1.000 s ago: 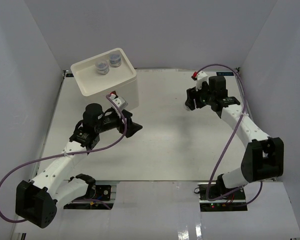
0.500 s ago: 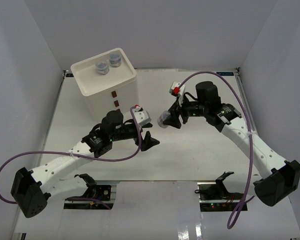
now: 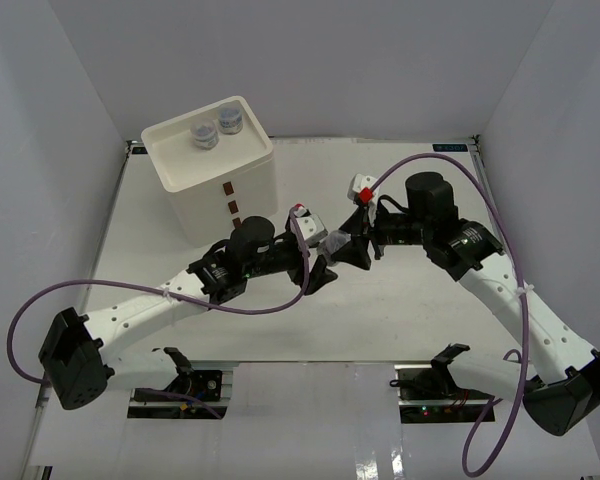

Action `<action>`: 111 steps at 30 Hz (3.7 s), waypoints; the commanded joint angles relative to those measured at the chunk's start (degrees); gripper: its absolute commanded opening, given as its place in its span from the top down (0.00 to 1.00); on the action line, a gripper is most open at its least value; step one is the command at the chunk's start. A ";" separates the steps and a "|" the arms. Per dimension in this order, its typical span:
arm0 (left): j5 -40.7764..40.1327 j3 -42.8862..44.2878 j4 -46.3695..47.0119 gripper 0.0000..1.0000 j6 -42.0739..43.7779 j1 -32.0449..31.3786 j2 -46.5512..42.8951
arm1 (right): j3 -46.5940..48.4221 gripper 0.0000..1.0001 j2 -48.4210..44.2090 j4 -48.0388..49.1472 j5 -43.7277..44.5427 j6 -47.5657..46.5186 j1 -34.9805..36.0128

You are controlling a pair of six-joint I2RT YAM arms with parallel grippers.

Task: Sort the stationery into containers
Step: Pick up the stationery from the center of the board, then place the stationery in the storage box.

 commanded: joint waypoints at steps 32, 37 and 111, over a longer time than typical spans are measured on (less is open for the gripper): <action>5.09 -3.65 11.30 0.53 -1.69 -1.91 -1.42 | -3.70 0.55 -3.04 3.20 -5.48 0.42 0.43; 3.60 -5.23 11.83 0.63 -1.43 -1.99 -2.83 | -4.23 0.43 -3.48 3.38 -5.39 0.60 0.43; -37.89 16.56 10.34 0.30 -5.56 42.04 13.60 | -29.63 0.10 -27.21 16.13 23.35 8.60 0.34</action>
